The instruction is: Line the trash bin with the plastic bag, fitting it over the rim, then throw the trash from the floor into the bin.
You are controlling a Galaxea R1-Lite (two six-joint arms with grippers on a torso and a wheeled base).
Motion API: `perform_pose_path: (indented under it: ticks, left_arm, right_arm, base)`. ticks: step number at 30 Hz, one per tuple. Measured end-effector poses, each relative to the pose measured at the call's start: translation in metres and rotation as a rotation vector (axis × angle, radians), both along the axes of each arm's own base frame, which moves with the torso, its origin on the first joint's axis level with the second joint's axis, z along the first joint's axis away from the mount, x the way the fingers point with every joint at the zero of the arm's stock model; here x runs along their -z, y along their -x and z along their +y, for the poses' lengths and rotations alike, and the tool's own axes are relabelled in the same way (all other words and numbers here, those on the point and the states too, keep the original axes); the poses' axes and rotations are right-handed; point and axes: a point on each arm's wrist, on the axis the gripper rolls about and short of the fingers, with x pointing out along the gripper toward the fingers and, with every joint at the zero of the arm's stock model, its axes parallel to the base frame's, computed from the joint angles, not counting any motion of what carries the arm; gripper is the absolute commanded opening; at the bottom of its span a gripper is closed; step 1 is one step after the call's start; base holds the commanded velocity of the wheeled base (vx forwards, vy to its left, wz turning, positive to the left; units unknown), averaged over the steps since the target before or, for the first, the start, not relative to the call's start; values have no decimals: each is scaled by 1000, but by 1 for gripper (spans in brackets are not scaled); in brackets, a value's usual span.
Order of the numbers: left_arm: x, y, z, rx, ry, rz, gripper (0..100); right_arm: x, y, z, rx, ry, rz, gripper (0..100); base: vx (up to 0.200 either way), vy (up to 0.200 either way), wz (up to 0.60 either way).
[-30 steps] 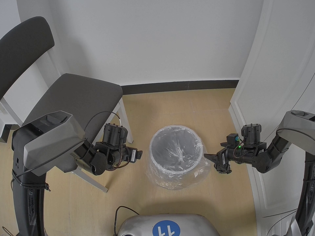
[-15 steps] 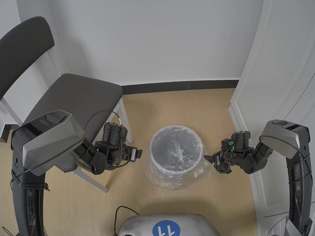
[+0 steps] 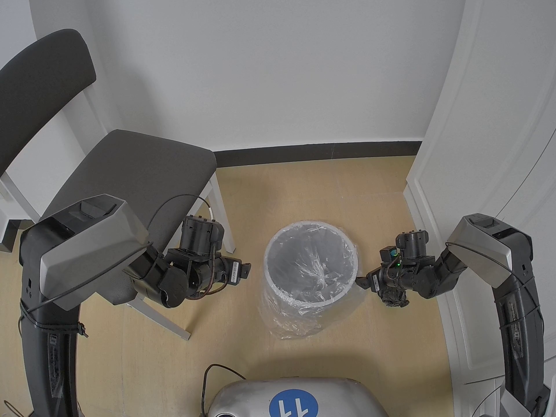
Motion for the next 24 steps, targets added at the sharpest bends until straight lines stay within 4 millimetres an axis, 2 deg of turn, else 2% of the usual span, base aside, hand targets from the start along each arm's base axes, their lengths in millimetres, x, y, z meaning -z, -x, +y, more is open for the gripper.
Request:
perform_pose_path:
  ticks: [7, 12, 18, 24]
  left_arm:
    - [1, 0, 1, -3, 0, 3, 100]
    - [1, 0, 2, -5, 1, 2, 100]
    - [1, 1, 1, -1, 2, 0, 100]
    - [0, 1, 1, -2, 2, -3, 100]
  right_arm:
    - [-2, -20, 5, -56, 17, -5, 100]
    - [2, -27, 8, -117, 1, -6, 100]
    - [5, -28, 9, -144, -18, 1, 100]
    - [2, -17, 2, -134, -16, 29, 100]
  base:
    - [0, 0, 0]
    - [0, 0, 0]
    - [0, 0, 0]
    - [0, 0, 0]
